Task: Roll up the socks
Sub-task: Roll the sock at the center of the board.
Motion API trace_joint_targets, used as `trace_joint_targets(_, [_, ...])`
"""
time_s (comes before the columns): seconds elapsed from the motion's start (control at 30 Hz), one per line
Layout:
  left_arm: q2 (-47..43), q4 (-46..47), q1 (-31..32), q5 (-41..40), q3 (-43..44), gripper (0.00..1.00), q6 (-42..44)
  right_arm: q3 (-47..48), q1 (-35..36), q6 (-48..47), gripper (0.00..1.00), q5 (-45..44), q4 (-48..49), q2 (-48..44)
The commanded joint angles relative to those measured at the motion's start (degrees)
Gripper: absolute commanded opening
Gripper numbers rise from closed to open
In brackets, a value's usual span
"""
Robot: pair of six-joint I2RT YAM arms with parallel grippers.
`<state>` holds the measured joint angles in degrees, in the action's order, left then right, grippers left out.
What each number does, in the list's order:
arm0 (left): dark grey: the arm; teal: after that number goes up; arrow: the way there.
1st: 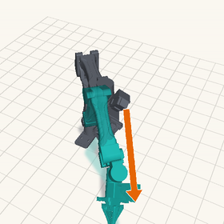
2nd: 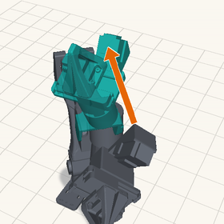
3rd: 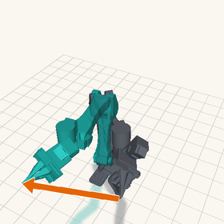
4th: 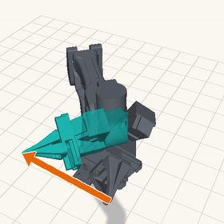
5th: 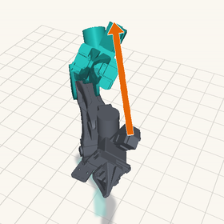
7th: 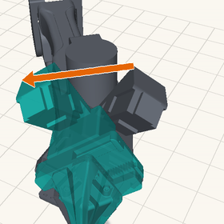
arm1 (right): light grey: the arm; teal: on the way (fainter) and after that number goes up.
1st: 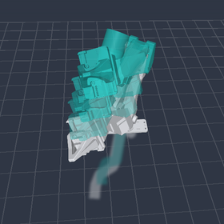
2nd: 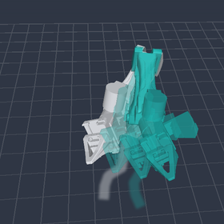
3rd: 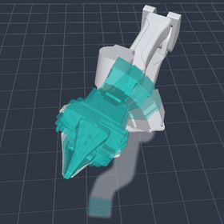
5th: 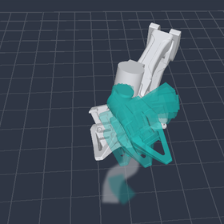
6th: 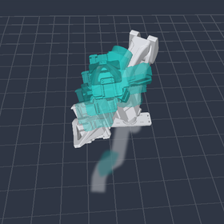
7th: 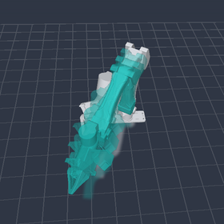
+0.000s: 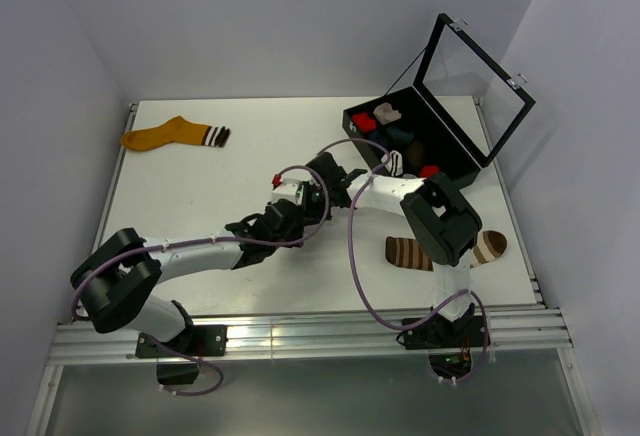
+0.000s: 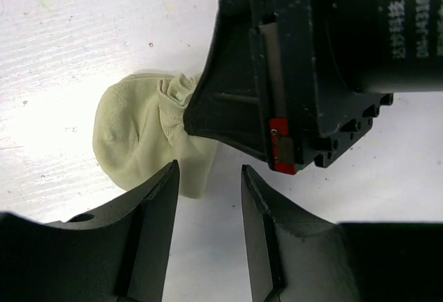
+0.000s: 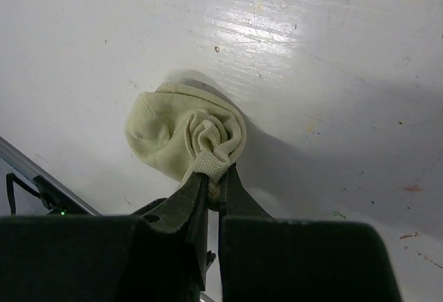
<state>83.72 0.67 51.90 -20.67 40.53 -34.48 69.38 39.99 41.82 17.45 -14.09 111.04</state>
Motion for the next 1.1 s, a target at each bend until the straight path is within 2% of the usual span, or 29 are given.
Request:
trace_joint_targets(0.0, [1.79,1.44,1.97,-5.43,2.88,0.46,3.01,1.81,0.62,-1.13,0.00,-0.32,-2.00,1.46])
trace_joint_targets(0.23, [6.80,0.39,4.00,-9.38,4.64,0.44,4.07,2.33,0.62,-1.22,0.00,0.56,-1.82,2.25])
trace_joint_targets(0.43, [10.32,-2.86,4.53,-13.60,5.34,0.35,2.58,2.07,0.62,-1.22,0.00,1.53,-1.21,2.51])
trace_joint_targets(0.47, [11.02,-3.30,4.53,-14.05,5.35,0.33,2.14,1.98,0.62,-1.30,0.00,1.71,-0.95,2.42])
trace_joint_targets(0.57, [12.25,-4.79,4.53,-15.37,5.70,0.16,0.91,1.63,0.62,-1.22,0.00,2.58,0.02,2.33])
trace_joint_targets(0.7, [12.69,-5.41,4.53,-14.58,5.96,0.00,0.11,0.40,0.44,-0.78,0.00,4.78,2.74,1.63])
trace_joint_targets(0.73, [12.52,-5.33,4.53,-14.06,5.87,0.00,-0.15,-0.56,0.36,-0.34,0.00,5.31,4.40,0.76])
trace_joint_targets(0.83, [11.55,-5.32,3.57,-9.67,5.52,0.00,-0.59,-2.93,-0.35,0.80,0.15,7.33,8.98,-1.61])
trace_joint_targets(0.87, [10.77,-5.32,3.04,-8.44,5.26,0.00,-0.85,-3.72,-0.70,1.24,0.24,7.77,10.38,-2.40])
trace_joint_targets(0.93, [9.19,-5.06,1.29,-3.61,4.73,0.00,-1.73,-5.83,-1.40,2.73,0.34,8.47,13.90,-4.78])
trace_joint_targets(1.07, [6.02,-3.40,-3.90,6.85,2.19,0.00,-4.36,-9.00,-2.90,4.84,0.47,7.95,18.21,-8.29])
